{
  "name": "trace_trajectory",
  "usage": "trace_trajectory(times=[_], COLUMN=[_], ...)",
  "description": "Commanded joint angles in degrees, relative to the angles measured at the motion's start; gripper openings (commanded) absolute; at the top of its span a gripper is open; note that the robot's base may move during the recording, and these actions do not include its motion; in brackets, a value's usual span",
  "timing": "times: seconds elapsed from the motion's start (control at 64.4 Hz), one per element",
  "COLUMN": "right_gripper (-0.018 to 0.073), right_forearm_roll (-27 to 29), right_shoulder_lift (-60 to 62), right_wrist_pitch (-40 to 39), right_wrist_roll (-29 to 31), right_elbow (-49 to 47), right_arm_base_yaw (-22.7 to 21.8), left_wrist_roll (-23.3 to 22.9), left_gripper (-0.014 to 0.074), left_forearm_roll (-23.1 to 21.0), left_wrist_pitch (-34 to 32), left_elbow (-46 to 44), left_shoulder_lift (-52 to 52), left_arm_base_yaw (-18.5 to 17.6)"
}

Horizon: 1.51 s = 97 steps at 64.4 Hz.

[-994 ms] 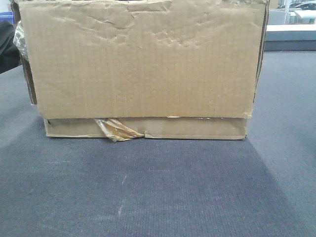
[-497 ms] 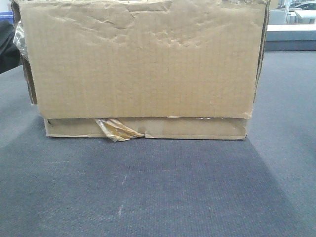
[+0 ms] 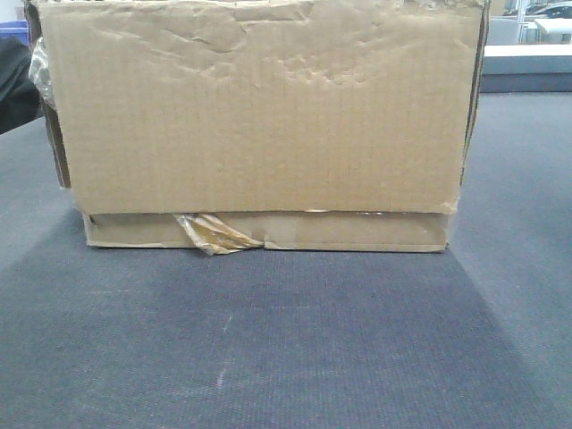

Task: Stack two boxes on right shelf middle
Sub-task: 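Close both grippers on the side walls of the two stacked boxes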

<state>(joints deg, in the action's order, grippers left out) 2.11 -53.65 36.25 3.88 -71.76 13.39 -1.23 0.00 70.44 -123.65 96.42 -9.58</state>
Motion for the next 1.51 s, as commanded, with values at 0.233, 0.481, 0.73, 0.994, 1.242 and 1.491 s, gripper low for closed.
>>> trace_trajectory(times=[0.233,0.481,0.73,0.994,1.242,1.491], right_gripper=[0.057,0.057,0.057,0.057,0.057,0.0527], right_forearm_roll=[2.93,5.27,6.88,10.71,10.71,10.71], right_shoulder_lift=[-24.26,-40.48,-48.35,-53.11,-56.11,-57.49], right_wrist_pitch=[20.92,32.55,32.47,31.74,31.11,30.38], right_wrist_roll=[0.19,-1.62,-1.97,-1.97,-1.97,-1.97], right_elbow=[-26.64,-40.4,-40.77,-40.77,-40.77,-40.77], right_arm_base_yaw=[2.28,2.28,2.28,2.77,3.31,3.31], left_wrist_roll=[1.23,2.75,2.75,2.75,2.75,2.75], left_gripper=[0.054,0.0539,0.0539,0.0539,0.0539,0.0527], left_forearm_roll=[0.53,-1.61,-2.4,-2.4,-2.4,-2.4], left_wrist_pitch=[-0.48,-0.48,-0.48,-0.48,-0.48,-0.48], left_elbow=[6.47,6.47,6.47,6.47,6.47,6.47], left_shoulder_lift=[0.35,5.65,11.35,15.11,16.77,16.77], left_arm_base_yaw=[0.52,0.52,0.52,0.64,1.41,1.68])
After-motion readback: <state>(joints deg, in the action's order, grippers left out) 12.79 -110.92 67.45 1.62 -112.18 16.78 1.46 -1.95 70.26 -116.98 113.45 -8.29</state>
